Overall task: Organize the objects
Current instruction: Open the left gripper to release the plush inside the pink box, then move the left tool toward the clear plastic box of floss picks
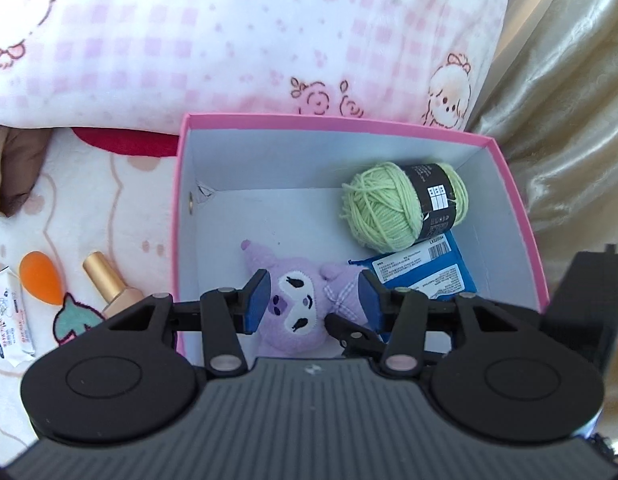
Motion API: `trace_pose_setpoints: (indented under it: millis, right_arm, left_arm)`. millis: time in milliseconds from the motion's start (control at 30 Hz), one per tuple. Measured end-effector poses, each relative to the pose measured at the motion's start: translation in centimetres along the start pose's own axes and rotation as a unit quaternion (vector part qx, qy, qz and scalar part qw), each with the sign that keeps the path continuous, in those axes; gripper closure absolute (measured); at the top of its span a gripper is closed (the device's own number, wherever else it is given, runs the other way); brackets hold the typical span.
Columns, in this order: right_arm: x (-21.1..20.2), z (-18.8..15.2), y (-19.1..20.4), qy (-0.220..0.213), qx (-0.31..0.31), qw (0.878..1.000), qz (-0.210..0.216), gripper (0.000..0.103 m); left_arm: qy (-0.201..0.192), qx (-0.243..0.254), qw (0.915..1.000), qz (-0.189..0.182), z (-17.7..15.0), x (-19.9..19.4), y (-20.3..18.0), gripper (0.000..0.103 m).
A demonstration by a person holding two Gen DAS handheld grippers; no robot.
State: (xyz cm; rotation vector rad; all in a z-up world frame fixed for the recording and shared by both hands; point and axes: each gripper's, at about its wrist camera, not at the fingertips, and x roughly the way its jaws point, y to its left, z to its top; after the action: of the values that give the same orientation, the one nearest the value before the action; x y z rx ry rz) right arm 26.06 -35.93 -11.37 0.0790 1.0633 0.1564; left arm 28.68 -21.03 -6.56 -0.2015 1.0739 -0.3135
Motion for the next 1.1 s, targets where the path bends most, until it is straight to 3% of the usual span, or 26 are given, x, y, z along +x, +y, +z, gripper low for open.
trace_pose_setpoints:
  millis: [167,267,600,933,1100]
  right_arm:
    - [-2.7,-1.1,1.3,-0.059,-0.009,0.998,-0.034,0.051]
    - [-5.6,-2.1,2.0,-0.093,-0.007,0.995,-0.029,0.045]
    - [-13.6,-4.6,6.3,-0.116,-0.014,0.993,-0.004,0.035]
    - [-20.0,-6.1,11.9,-0.124,-0.052,0.991,0.012,0.026]
    - [-21.3,-6.8,14.9,-0.121,-0.088,0.989,0.023,0.024]
  left_arm:
    - [0.001,0.005,1.0000,0.004,0.0,-2.8,0.2,0.053]
    - [-0.002,0.040,0.9992,0.003,-0.2,-5.0,-0.2,0.052]
    - [-0.004,0.099,0.9951,0.005,-2.7,-12.7,0.9,0.046]
    - [-0.019,0.101,0.9946,0.010,-4.6,-19.9,5.2,0.041]
    - [-0.025,0.117,0.9927,0.015,-6.0,-22.8,7.2,0.034]
